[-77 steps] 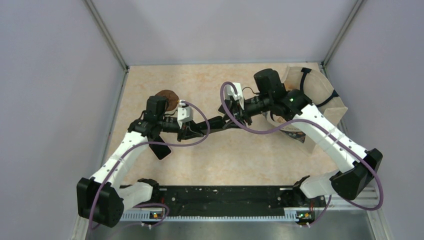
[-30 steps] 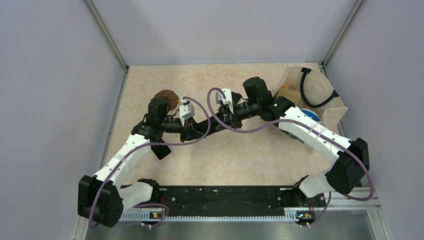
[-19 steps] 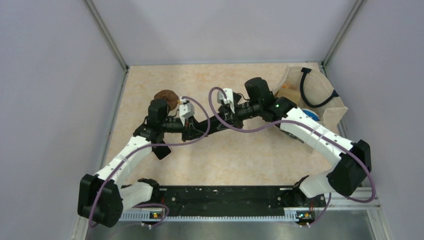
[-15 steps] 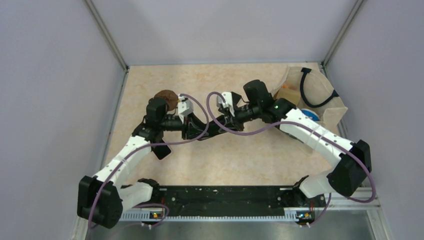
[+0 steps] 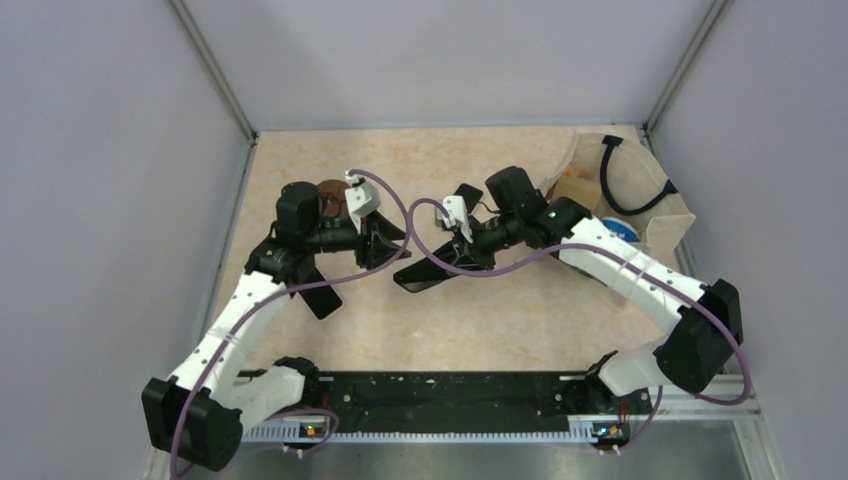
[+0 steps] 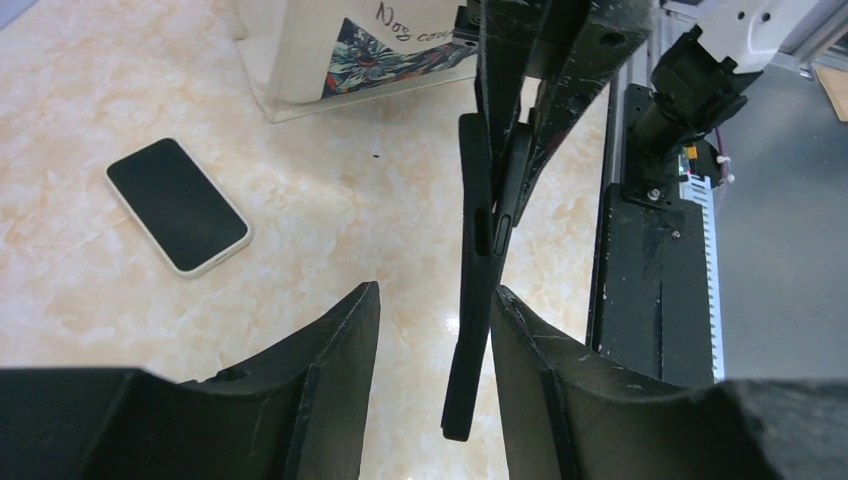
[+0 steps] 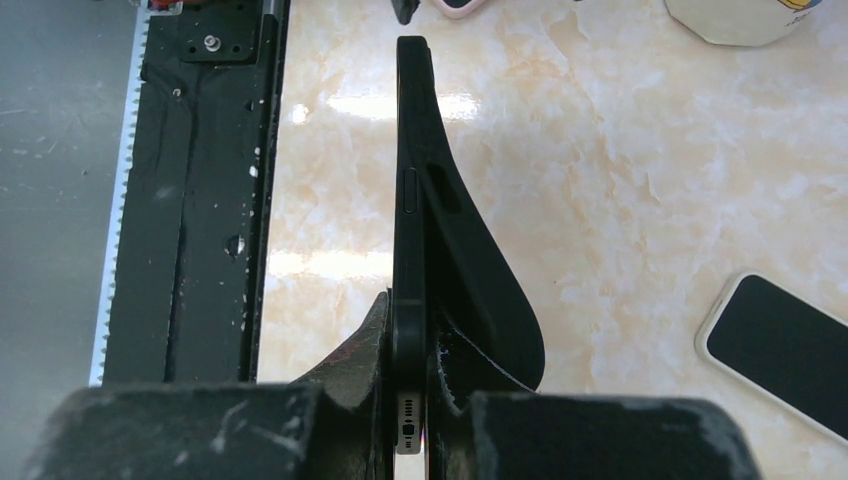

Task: Take the phone out of the phone case
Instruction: Remove the phone case from the phone.

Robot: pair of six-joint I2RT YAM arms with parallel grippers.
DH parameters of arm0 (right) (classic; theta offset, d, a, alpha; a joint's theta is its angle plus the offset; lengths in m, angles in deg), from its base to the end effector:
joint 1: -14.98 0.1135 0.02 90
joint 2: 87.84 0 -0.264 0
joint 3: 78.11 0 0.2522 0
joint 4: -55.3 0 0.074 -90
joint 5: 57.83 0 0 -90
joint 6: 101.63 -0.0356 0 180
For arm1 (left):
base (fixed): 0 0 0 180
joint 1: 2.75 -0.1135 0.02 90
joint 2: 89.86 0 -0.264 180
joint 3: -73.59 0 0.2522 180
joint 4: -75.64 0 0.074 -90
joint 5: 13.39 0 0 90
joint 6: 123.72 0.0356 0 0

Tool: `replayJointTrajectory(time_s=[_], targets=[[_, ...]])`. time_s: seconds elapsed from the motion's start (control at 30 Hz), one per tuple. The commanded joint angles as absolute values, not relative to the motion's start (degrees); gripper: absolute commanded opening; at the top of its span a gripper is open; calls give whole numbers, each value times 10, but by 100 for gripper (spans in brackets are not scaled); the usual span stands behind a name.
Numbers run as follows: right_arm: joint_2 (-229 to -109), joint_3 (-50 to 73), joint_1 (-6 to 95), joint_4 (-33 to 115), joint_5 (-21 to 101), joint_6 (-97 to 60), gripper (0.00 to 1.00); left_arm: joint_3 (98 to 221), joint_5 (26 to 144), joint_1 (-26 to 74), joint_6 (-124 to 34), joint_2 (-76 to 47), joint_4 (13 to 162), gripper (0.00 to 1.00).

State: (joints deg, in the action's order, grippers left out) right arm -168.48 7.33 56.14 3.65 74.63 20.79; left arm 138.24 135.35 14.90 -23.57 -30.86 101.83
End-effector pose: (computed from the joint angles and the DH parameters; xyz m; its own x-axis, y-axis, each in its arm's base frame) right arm 0.2077 0.2135 0.3219 -0.0170 -0.5402 -0.8414 -0.9978 -0.0451 0.0491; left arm 0.2019 -0.0962 0.3322 -0.1670 0.1491 -0.9746 0.9647 0.2291 -0.1302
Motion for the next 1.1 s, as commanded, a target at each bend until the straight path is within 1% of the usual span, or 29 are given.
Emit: replayJointTrajectory(time_s=[0.0,0.1,0.13,0.17,0.23,0.3,0.63,1.07], targets=[[-1675,93,568,58,768,225,0,1423,1309,145,-287,-314,1033,50],[-1682,102,568,57,775,224,0,1421,1331,146,-353,-297,979,51],[-1683,106,568,58,775,225,0,1419,1337,145,-382,-290,958,54],[-1685,110,569,58,777,224,0,1419,1343,146,-410,-282,936,56],[-1687,118,568,58,778,225,0,1413,1347,148,-459,-264,882,58],[-1688,122,568,58,778,226,0,1411,1345,152,-484,-251,860,58],[-1691,136,568,59,778,226,0,1405,1327,202,-498,-214,842,58],[-1691,136,568,59,782,222,0,1398,1301,228,-456,-196,857,57]])
